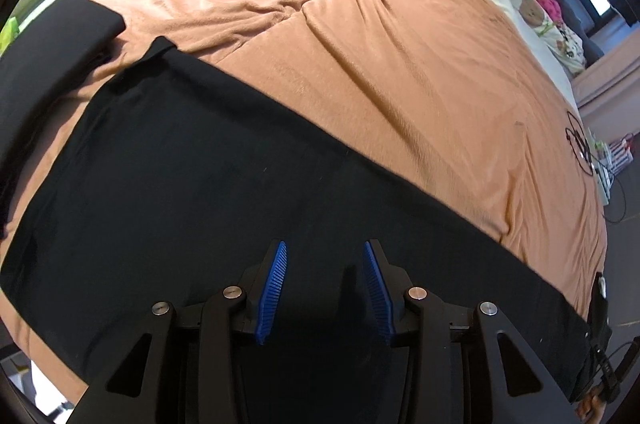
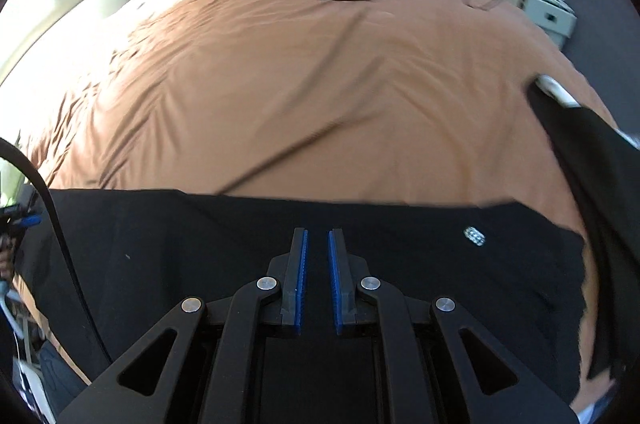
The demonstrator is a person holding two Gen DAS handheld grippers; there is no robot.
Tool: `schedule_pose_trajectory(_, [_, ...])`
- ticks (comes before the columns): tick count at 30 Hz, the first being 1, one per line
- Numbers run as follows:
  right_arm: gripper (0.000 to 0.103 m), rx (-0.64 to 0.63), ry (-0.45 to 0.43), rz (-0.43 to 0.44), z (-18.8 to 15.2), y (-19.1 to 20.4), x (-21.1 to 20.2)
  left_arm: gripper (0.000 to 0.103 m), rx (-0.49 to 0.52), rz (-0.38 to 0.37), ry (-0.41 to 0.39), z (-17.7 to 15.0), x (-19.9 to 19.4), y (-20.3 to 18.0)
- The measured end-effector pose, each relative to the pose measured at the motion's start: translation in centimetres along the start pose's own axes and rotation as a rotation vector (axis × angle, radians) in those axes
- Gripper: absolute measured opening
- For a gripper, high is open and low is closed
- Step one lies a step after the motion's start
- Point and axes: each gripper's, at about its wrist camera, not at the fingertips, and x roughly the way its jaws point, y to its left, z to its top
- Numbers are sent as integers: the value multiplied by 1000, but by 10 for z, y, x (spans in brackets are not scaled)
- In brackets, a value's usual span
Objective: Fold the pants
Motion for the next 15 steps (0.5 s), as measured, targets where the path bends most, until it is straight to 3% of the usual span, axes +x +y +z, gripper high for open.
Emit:
schedule_pose_trajectory(7, [8,90,43,-54,-29,-41,-5,43,-9,-6,-34,-21,-10,16])
schedule_pose_trajectory(15, [7,169,84,-145,-28,-78,9,43,-45,27,-50,-53,-26,54])
